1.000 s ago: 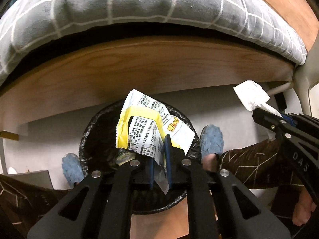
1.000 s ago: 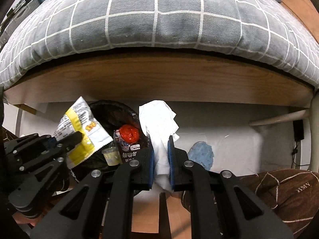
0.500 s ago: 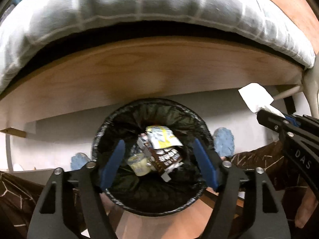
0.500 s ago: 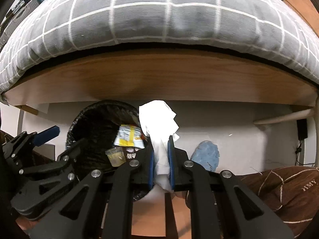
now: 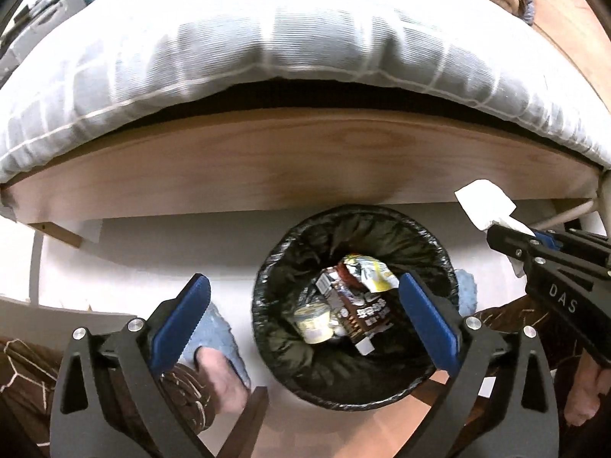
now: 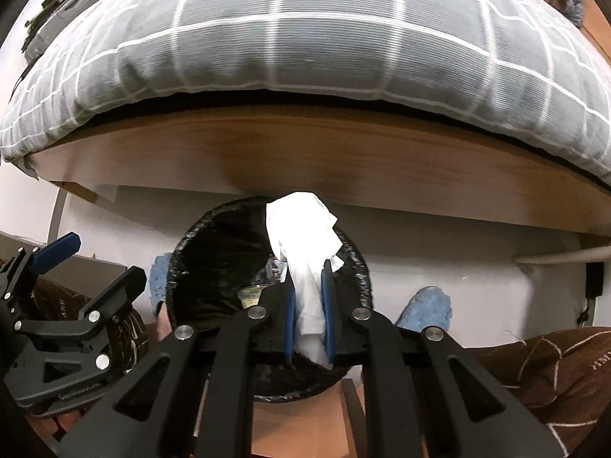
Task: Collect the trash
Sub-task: 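Lower the white tissue in the right tool and open it over the bin, then raise both open tools from the bin back toward the bed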
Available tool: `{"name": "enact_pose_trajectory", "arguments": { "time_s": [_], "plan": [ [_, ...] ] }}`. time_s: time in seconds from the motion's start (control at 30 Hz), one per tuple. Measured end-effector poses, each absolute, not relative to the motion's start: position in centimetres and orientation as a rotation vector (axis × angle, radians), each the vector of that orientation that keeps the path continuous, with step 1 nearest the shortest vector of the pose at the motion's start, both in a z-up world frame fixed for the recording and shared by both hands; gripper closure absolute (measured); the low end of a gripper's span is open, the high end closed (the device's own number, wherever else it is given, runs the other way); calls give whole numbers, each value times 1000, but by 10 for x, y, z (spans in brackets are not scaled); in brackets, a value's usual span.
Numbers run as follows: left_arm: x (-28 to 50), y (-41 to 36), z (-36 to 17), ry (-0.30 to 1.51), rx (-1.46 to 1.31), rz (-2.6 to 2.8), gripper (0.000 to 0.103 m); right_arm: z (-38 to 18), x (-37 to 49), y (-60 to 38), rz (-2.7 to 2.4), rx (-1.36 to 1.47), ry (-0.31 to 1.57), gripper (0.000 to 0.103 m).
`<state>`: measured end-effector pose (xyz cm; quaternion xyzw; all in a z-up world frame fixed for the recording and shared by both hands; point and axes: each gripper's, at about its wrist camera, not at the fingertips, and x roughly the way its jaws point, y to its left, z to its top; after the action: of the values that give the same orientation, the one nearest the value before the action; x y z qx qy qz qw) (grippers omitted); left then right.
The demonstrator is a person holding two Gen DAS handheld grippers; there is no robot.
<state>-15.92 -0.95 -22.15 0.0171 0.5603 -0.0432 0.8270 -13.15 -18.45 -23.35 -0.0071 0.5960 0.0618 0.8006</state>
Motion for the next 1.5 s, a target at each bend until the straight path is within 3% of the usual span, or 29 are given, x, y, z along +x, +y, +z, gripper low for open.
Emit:
{"name": "enact_pose_trajectory", "arguments": {
  "time_s": [0.6,0.8,1.23,1.5],
  "plan": [
    [-159,52,-219,1204,-65,-12,6,-242,-132,-133,196,-56,1293,88],
    [-158,52,-216,1194,-66,-19,6,-246,-133,-128,201,-87,1292,73],
    [-159,52,-218,1196,-69,-11,6,-236,-135,-133,197,-103,1239,24],
    [-157,54,-207,1175,-77,-8,6,-218,-138,-139,184,-128,1171,10]
  ]
}}
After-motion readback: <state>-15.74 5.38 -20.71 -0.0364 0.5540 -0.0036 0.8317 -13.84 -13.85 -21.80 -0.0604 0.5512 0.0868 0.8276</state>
